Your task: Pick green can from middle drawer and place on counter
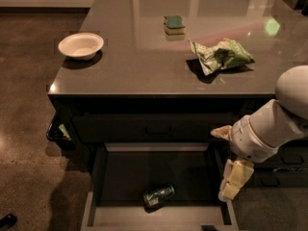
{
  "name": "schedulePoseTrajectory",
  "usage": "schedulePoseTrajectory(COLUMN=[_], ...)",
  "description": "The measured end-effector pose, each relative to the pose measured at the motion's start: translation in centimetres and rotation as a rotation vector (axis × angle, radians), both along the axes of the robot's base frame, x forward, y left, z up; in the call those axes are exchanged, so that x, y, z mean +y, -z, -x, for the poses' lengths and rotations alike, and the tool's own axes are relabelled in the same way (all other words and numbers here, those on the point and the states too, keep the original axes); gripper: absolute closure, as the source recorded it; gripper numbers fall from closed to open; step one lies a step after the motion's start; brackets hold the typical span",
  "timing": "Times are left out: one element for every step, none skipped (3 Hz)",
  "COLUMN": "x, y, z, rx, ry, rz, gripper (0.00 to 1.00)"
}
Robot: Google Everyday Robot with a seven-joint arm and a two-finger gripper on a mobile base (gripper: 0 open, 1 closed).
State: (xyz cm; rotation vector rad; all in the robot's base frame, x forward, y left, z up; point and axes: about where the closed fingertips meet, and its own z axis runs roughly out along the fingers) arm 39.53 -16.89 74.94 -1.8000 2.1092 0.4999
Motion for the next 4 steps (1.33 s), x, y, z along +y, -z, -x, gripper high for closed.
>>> schedulePoseTrajectory(x=[0.0,0.6,2.2,3.0], y=[0.0,2.6,8.5,10.8], z=[0.0,-0.4,-0.2,0.1], rx=[0.000,-0.013,-0.003,0.037], ry=[-0.001,-0.020,-0.063,-0.108], rz=[0.000,-0.014,-0.071,-0.075], gripper=[0.00,0.00,0.00,0.00])
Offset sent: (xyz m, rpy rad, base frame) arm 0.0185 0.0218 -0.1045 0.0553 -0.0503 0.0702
